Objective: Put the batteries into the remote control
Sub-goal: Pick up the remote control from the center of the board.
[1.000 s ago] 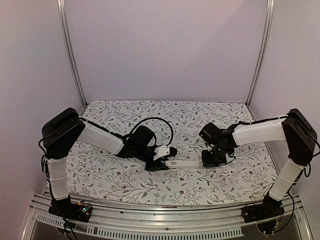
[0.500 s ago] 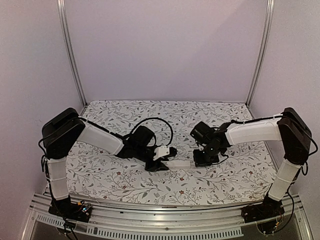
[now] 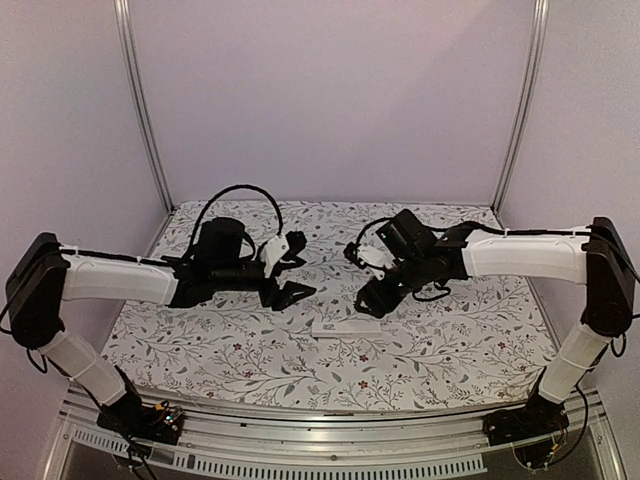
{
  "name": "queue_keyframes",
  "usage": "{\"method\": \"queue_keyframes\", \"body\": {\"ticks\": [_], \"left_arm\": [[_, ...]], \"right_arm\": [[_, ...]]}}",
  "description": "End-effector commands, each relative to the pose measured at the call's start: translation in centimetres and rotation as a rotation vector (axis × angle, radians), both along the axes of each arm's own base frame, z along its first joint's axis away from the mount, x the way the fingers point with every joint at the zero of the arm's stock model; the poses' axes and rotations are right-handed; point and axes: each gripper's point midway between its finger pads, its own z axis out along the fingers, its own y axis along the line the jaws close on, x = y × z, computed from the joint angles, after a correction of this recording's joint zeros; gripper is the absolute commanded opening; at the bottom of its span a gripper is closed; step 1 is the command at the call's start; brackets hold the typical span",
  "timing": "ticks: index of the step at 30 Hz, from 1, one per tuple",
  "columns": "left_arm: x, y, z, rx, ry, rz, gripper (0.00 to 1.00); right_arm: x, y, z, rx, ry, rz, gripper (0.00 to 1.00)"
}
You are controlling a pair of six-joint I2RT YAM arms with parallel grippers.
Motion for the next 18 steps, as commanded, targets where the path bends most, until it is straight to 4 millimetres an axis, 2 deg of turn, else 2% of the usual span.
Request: {"method": "queue_keyframes", "body": {"ticks": [1, 4, 5, 10, 14, 18], "left_arm": [[3.8, 4.1, 3.5, -0.164, 0.052, 0.324, 0.76], [5.1, 7.0, 4.4, -0.178, 0.044, 0.507, 0.77], [5.3, 7.8, 4.6, -0.186, 0.035, 0.547, 0.77], [5.2, 10.9, 5.6, -0.219, -0.004, 0.674, 0.82], [4.9, 11.9, 6.7, -0.238, -0.025, 0.694, 0.82], [4.9, 12.1, 6.5, -0.222, -0.039, 0.696, 0.83]], "right_arm": [[-1.1, 5.6, 1.2, 0.022, -0.17, 0.425, 0.7], [-1.1, 7.0, -0.2, -0.032, -0.172, 0.519, 0.72], [-1.1, 7.4, -1.5, -0.065, -0.164, 0.547, 0.73], [-1.8, 9.4, -5.1, -0.14, -0.109, 0.618, 0.73], [-2.1, 9.8, -7.1, -0.169, -0.085, 0.628, 0.72], [-2.4, 9.7, -8.4, -0.198, -0.062, 0.63, 0.69]]}}
